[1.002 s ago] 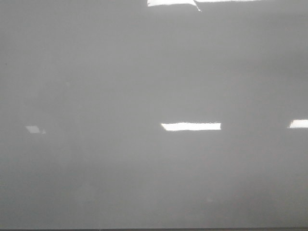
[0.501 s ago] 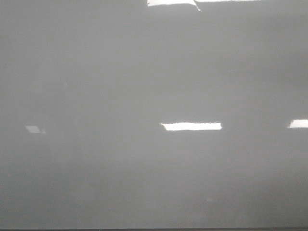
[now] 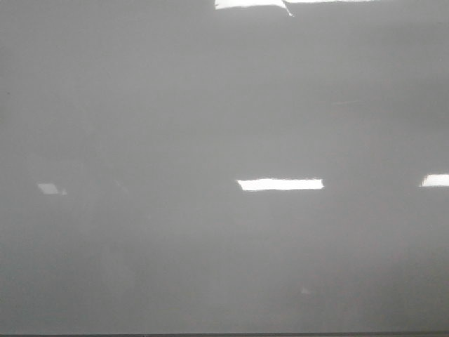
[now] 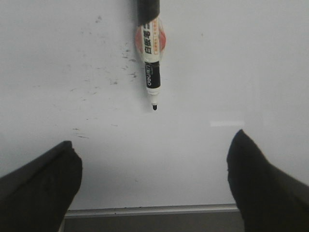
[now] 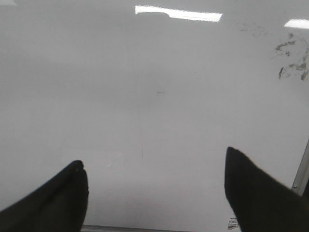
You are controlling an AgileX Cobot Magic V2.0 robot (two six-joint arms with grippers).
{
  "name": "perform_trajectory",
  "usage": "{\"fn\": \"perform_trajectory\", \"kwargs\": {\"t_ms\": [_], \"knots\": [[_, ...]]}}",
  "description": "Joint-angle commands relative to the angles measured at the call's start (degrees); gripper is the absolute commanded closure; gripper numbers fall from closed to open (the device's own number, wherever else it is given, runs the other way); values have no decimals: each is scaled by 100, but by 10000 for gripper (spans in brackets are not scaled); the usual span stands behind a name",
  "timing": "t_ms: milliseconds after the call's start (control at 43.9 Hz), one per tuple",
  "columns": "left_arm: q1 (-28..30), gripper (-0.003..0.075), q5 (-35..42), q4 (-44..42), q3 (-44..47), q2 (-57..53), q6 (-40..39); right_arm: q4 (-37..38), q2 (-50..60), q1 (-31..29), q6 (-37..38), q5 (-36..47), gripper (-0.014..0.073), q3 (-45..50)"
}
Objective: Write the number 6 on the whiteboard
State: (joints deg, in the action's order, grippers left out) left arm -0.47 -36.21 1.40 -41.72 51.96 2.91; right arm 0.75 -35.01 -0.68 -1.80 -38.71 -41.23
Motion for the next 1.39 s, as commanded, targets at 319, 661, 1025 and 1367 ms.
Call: {"fn": "perform_trajectory", "kwargs": {"t_ms": [319, 661, 1025, 1367], "knots": [[-37, 122, 1991, 206, -269, 1649, -31, -8, -35, 8, -53, 391, -7, -185], [-37, 122, 2445, 197, -752, 2860, -31, -8, -35, 8, -53, 380, -7, -185], [-37, 328, 2575, 186, -924, 3275, -31, -8, -35, 8, -53, 355, -7, -185], [-37, 726, 2298, 175, -924, 3136, -31, -8, -35, 8, -53, 367, -7, -185]]}}
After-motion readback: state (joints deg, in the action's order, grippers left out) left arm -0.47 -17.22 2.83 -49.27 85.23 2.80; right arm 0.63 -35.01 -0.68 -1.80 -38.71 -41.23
